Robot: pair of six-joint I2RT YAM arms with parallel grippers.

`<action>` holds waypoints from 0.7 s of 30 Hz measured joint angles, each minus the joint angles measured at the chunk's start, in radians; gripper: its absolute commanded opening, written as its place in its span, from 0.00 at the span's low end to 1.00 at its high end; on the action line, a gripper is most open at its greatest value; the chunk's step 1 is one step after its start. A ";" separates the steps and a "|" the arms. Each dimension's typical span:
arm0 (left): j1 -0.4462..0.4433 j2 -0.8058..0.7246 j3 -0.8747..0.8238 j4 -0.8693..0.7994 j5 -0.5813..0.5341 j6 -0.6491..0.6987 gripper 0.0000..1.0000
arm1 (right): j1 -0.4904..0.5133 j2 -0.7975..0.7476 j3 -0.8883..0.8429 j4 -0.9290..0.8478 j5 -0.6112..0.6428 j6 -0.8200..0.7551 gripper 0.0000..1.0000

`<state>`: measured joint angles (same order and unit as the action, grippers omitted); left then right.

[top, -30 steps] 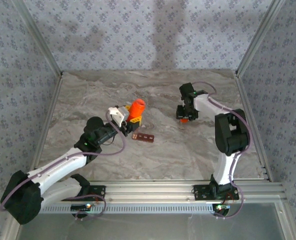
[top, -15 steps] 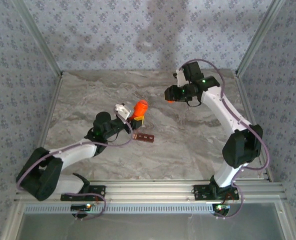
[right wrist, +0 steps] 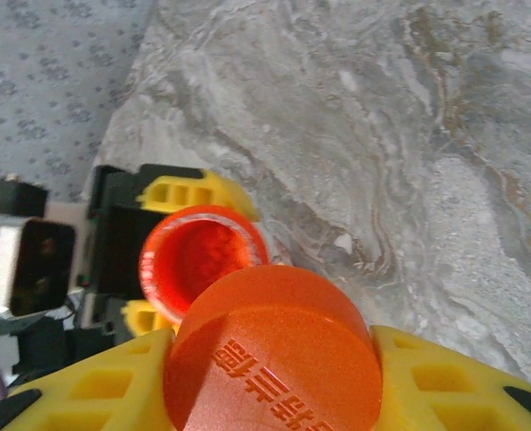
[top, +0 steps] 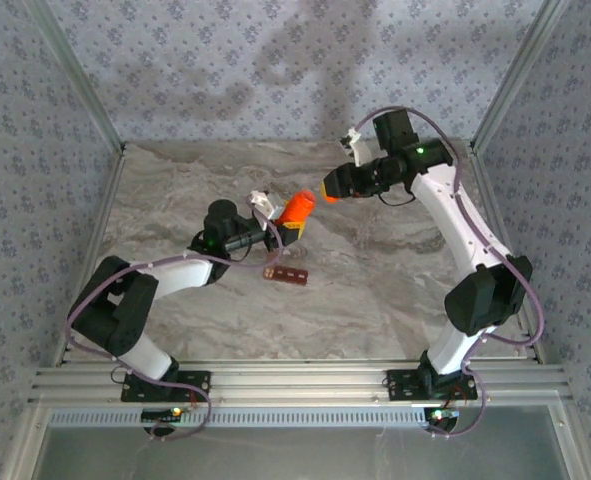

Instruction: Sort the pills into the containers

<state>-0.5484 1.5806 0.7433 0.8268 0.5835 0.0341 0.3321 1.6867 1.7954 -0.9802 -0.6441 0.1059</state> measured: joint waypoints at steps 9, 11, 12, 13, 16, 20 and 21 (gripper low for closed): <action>0.013 0.009 0.018 -0.031 0.075 0.030 0.00 | 0.021 0.058 0.095 -0.126 -0.090 -0.091 0.39; 0.013 0.008 0.018 -0.050 0.086 0.041 0.00 | 0.028 0.076 0.107 -0.151 -0.098 -0.107 0.38; 0.013 0.007 0.018 -0.063 0.090 0.046 0.00 | 0.030 0.085 0.111 -0.161 -0.101 -0.115 0.38; 0.013 0.004 0.018 -0.073 0.094 0.053 0.00 | 0.031 0.092 0.113 -0.169 -0.105 -0.121 0.38; 0.013 -0.007 0.018 -0.093 0.105 0.063 0.00 | 0.031 0.108 0.115 -0.187 -0.112 -0.134 0.38; 0.013 -0.026 0.018 -0.103 0.113 0.068 0.00 | 0.038 0.118 0.117 -0.208 -0.116 -0.148 0.38; 0.013 -0.029 0.019 -0.106 0.113 0.071 0.00 | 0.042 0.120 0.121 -0.212 -0.116 -0.150 0.38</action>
<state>-0.5358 1.5513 0.7620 0.7208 0.6964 0.1047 0.3740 1.8065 1.9163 -1.1923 -0.7597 -0.0437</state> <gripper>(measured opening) 0.526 0.466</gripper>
